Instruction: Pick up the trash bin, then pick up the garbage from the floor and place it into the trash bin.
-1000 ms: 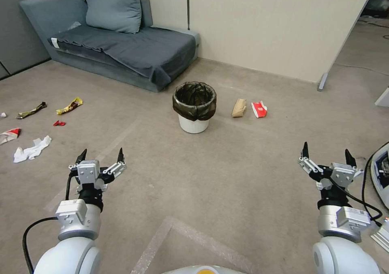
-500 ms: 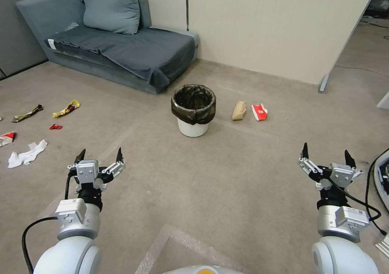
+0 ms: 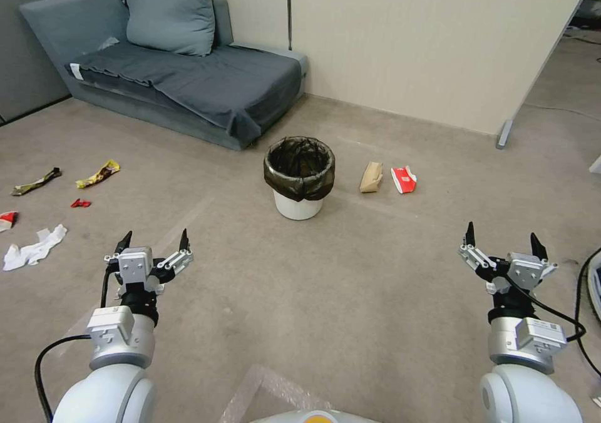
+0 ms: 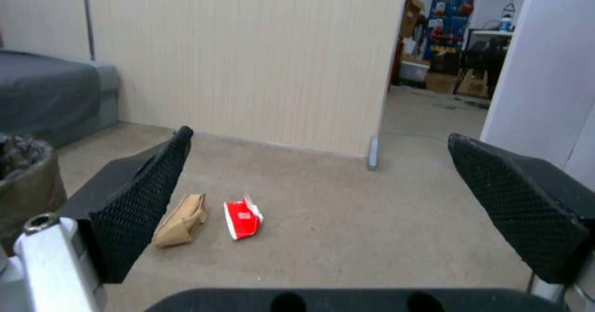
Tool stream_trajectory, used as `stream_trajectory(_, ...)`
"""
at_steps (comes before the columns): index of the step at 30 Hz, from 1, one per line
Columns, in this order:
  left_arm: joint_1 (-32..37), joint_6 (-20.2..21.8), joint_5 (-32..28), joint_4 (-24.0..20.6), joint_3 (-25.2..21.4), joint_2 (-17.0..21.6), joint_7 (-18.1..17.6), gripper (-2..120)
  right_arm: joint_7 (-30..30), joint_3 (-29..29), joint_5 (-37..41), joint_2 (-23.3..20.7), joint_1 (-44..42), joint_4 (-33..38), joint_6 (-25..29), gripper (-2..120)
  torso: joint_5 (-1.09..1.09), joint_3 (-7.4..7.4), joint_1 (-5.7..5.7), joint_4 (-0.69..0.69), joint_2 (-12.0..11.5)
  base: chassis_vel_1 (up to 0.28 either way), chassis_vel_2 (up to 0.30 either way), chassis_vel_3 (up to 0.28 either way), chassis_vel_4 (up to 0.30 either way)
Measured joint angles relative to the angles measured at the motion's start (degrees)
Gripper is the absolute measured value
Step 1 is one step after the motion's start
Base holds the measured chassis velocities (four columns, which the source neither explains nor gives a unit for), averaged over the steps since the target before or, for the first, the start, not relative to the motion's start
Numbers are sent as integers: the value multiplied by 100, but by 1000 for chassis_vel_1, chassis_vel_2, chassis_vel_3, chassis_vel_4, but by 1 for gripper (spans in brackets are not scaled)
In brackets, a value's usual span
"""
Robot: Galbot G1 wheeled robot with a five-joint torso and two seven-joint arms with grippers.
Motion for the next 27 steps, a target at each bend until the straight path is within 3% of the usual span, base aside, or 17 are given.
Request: stream_trajectory(27,-39,-17,83,95,7,-30,1,100,31,4,-45,-11,41,-129,-3,100,0,0,0,-1,0,-93,93,100,-96)
